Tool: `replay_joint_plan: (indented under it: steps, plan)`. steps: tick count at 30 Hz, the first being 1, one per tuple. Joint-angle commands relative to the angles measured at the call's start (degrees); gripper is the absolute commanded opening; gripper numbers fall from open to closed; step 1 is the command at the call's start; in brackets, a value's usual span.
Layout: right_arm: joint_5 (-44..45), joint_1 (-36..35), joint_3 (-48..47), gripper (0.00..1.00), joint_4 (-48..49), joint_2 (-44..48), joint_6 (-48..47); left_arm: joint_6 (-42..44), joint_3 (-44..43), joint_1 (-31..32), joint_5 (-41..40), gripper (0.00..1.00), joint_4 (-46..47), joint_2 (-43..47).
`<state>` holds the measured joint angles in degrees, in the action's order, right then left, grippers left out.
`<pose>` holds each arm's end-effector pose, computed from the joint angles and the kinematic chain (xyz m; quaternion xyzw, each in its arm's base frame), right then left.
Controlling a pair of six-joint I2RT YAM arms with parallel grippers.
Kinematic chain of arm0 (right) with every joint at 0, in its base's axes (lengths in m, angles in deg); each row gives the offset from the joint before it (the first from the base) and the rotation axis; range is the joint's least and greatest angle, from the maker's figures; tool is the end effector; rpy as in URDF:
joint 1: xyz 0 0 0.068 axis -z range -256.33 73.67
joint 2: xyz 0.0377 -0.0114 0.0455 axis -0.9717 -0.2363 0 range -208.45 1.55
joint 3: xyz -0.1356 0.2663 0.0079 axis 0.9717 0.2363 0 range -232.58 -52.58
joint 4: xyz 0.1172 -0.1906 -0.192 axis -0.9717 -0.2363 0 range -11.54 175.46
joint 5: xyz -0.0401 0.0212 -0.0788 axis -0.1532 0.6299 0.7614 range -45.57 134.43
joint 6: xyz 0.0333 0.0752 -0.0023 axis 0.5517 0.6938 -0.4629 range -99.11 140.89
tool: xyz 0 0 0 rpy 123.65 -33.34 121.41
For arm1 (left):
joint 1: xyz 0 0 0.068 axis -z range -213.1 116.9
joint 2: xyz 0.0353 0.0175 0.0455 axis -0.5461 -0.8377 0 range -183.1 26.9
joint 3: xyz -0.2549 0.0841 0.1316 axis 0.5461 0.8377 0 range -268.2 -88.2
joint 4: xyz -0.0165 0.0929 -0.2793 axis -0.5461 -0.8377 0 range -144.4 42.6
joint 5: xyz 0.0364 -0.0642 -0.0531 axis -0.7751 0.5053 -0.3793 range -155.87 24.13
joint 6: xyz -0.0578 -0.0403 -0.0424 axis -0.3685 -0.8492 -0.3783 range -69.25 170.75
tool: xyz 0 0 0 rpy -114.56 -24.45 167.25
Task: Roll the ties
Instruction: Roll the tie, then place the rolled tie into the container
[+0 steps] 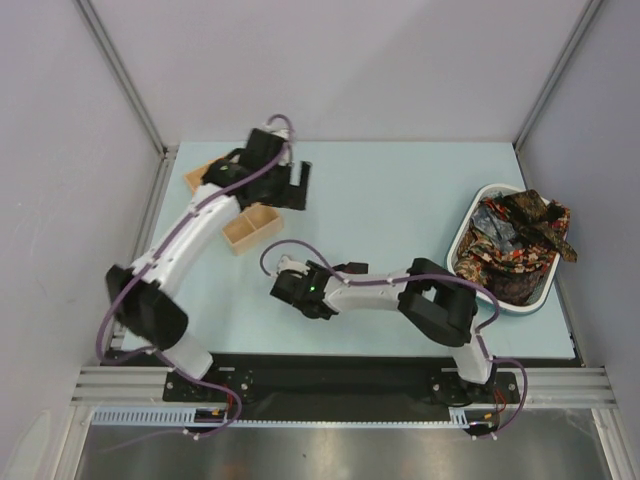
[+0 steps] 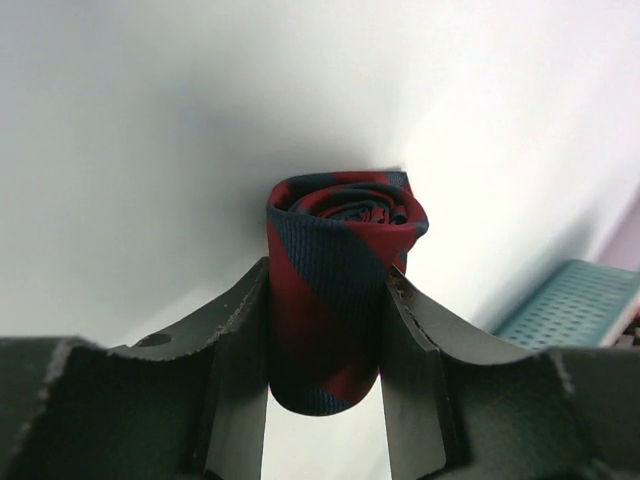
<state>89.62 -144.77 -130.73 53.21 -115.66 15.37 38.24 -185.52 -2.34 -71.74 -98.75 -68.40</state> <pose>0.2120 0.3983 0.1243 -0.4981 0.7653 -0.2451 0.3258 0.3642 -0.2082 0.3629 0.1309 0.9274 -0.0832 0.3402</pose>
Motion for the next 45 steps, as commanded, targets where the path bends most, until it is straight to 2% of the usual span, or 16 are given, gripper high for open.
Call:
replay_joint_plan:
  steps: [1,6,9,14,19,25,28,32,43,45]
  plan:
    - [-11.42,3.39,3.08,0.22,2.36,6.88,4.90,-6.99,8.35,-7.35,0.33,1.00,8.71,8.63]
    - [-24.06,9.28,5.64,0.20,4.65,12.87,7.88,-13.22,18.38,-18.26,4.37,1.00,14.96,16.63]
    - [-29.95,13.24,5.81,0.20,3.78,15.16,9.12,-14.20,21.02,-21.00,3.94,1.00,16.02,18.14]
    - [-38.58,19.65,7.48,0.20,3.33,17.97,11.67,-14.65,24.10,-22.50,2.62,1.00,16.46,19.02]
    - [-41.23,22.91,10.21,0.20,5.35,20.61,12.64,-13.94,27.00,-24.34,0.78,1.00,17.08,18.50]
    - [-43.34,25.11,12.14,0.20,8.60,23.78,13.25,-13.94,29.82,-26.46,-0.62,0.98,18.39,13.75]
    - [-43.87,25.20,12.76,0.19,9.92,25.00,13.17,-16.31,31.13,-27.42,-1.95,0.91,20.67,10.59]
    - [-44.40,25.20,13.81,0.17,11.33,26.59,13.17,-19.47,30.44,-27.86,-3.97,0.75,22.52,5.93]
    - [-43.52,26.17,10.57,0.17,8.78,27.82,12.20,-24.22,32.89,-28.04,-6.17,0.60,28.93,-4.88]
    - [-43.96,26.52,9.69,0.17,8.26,28.35,12.11,-24.84,34.38,-28.04,-5.91,0.54,30.17,-5.24]
